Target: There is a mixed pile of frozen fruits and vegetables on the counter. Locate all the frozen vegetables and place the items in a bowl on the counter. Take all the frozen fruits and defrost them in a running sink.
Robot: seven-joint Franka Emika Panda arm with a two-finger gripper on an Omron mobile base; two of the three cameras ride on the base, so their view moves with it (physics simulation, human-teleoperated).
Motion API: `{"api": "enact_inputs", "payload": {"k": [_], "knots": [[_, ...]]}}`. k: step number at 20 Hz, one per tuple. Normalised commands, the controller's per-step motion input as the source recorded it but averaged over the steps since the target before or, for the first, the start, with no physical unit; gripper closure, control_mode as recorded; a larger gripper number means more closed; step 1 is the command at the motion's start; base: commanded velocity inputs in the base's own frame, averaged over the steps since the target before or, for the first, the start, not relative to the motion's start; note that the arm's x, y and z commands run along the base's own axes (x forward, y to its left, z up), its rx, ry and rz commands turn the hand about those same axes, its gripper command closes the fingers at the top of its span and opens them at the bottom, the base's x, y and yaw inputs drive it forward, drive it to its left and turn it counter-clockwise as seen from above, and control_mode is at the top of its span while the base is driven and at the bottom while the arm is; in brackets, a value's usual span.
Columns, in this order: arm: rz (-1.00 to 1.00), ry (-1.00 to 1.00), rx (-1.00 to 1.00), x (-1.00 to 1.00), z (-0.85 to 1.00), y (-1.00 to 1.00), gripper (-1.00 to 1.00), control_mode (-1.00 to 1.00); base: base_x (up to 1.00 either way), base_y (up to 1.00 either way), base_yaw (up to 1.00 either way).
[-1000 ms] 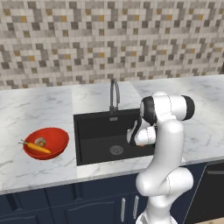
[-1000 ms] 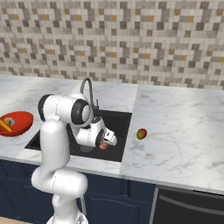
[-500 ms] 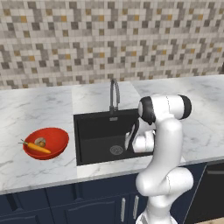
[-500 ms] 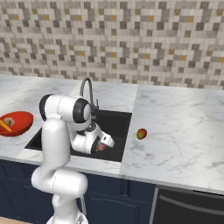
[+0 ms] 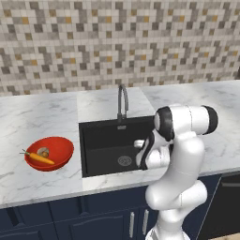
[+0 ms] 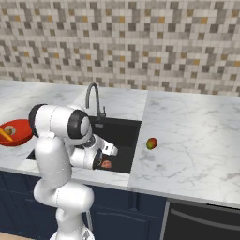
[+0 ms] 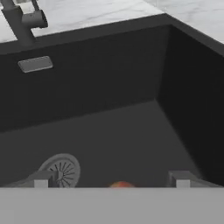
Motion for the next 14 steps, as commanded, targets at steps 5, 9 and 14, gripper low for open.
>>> {"api": "enact_inputs", "payload": {"k": [5,9,14], "knots": [[0.0,-0.01,0.32,-0.38,1.0,-0.04,-1.0,-1.0,0.0,0.0,0.0],[0.0,0.11,0.19,-0.09,0.83,-0.14,-1.0,-1.0,0.0,0.0,0.0],[0.0,0.26,0.0,0.0,0.66,-0.37,-1.0,-1.0,0.0,0.0,0.0]]}}
